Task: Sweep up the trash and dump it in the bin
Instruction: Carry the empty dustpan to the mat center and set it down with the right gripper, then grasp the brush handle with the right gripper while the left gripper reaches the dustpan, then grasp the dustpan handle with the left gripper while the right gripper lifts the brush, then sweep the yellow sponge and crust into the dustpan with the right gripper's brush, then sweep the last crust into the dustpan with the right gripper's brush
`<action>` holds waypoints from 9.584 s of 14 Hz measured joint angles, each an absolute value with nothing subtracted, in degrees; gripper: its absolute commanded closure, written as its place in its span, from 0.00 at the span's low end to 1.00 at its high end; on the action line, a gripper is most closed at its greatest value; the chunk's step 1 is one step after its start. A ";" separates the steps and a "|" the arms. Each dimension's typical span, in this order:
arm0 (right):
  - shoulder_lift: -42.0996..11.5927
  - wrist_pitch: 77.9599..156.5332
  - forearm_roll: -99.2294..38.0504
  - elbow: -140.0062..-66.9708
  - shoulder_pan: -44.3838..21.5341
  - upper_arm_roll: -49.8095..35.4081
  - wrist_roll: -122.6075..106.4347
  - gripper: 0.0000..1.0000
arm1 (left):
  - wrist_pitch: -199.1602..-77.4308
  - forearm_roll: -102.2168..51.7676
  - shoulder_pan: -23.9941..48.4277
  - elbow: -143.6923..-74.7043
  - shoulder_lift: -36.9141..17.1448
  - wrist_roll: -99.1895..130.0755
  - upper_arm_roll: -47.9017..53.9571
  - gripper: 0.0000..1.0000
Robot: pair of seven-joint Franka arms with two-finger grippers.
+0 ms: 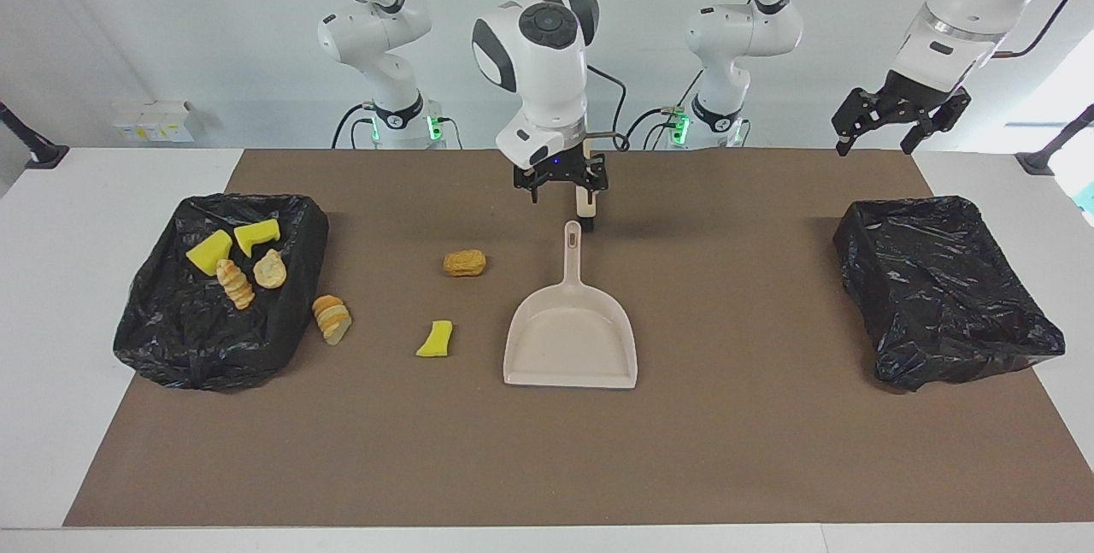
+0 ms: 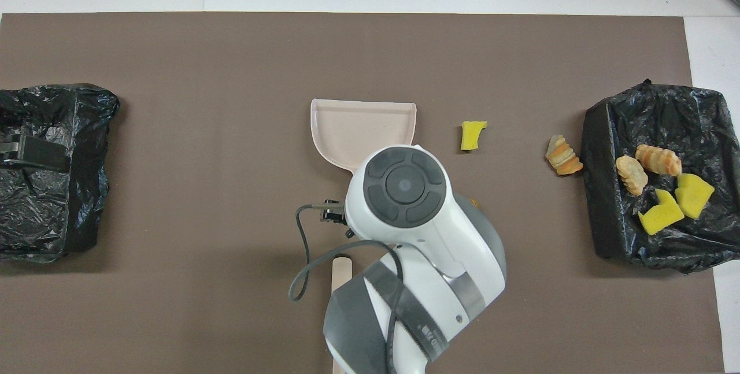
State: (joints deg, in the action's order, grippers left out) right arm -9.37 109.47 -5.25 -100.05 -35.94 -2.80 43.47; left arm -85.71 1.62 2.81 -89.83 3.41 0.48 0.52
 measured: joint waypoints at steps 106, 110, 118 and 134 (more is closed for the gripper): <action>-1.51 102.30 -18.99 -116.07 -23.84 -2.39 16.61 1.00 | -117.91 5.61 28.16 -115.98 -8.29 -46.18 0.23 1.00; 0.61 99.07 -14.29 -119.86 -17.30 -2.29 18.57 1.00 | -118.54 5.61 28.10 -116.49 -8.25 -46.21 0.22 1.00; 6.32 111.14 -14.35 -135.98 -13.50 -2.71 25.72 1.00 | -119.33 9.09 28.27 -116.58 -8.19 -46.37 0.68 1.00; -9.37 121.12 -34.56 -121.50 -31.54 -4.15 22.70 1.00 | -121.60 9.59 28.16 -117.41 -8.19 -49.45 0.34 1.00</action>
